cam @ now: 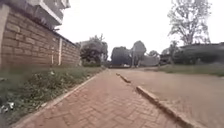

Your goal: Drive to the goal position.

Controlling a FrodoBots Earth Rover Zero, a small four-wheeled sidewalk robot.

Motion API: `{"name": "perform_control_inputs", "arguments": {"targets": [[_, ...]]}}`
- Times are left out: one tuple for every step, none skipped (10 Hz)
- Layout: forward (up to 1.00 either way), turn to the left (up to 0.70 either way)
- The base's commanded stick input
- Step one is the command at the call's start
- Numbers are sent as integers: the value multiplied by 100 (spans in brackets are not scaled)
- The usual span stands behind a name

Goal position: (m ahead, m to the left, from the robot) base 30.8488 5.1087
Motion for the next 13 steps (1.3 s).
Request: {"name": "perform_control_inputs", "arguments": {"targets": [[70,2],[70,2],[70,3],[70,3],[70,3],[70,3],[70,8],[70,16],[70,35],[70,12],[70,0],[70,0],[70,0]]}}
